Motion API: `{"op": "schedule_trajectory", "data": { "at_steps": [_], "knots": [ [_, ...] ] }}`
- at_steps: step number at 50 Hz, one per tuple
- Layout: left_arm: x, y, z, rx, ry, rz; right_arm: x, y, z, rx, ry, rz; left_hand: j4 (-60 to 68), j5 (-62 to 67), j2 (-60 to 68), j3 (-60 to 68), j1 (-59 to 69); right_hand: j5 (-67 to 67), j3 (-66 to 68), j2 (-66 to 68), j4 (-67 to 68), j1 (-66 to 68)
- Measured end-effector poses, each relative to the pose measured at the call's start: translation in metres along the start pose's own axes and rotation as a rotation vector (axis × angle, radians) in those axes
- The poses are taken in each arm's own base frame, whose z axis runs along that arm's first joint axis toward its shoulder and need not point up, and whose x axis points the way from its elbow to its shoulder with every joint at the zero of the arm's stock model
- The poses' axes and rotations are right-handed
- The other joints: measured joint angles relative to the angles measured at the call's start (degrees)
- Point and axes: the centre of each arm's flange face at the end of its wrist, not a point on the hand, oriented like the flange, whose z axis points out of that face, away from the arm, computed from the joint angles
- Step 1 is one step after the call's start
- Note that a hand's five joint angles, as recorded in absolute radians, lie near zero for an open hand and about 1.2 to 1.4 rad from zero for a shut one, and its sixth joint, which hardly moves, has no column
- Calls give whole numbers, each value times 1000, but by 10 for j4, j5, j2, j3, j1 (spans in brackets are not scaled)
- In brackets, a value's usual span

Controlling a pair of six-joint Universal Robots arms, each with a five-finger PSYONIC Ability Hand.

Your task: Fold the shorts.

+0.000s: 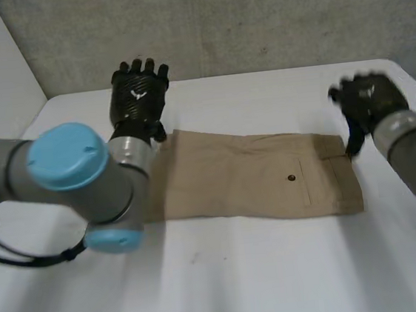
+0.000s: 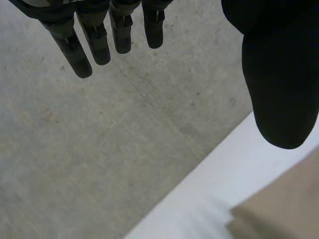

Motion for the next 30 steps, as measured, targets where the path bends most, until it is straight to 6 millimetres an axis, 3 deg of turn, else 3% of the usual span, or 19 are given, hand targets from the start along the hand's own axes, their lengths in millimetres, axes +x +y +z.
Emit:
{"op": "schedule_trajectory", "data": {
  "at_steps": [3,6,13,20,21,23,30],
  "knots": [
    [-4,-4,-19,-31,22,-53,-5,18,-13,-105,-89,51,0,0,0,0,0,8,7,5,0,0],
    [-4,1,-40,-88,64,-93,-14,39,-21,-174,-159,96,0,0,0,0,0,79,90,87,85,72],
    [1,17,-65,-178,117,-120,-28,70,-19,-173,-185,124,0,0,0,0,0,160,181,181,176,150],
    [0,25,-68,-205,118,-118,-34,87,-6,-157,-170,117,0,0,0,0,0,273,297,299,292,248],
    [0,27,-67,-210,115,-116,-34,94,-1,-161,-158,109,0,0,0,0,0,432,472,474,469,353],
    [-1,28,-66,-211,112,-115,-29,98,2,-169,-138,96,0,0,0,0,0,480,522,532,527,368],
    [-3,25,-67,-206,106,-113,3,90,-3,-166,-17,-5,0,0,0,0,0,505,544,541,546,389]
  ]
}}
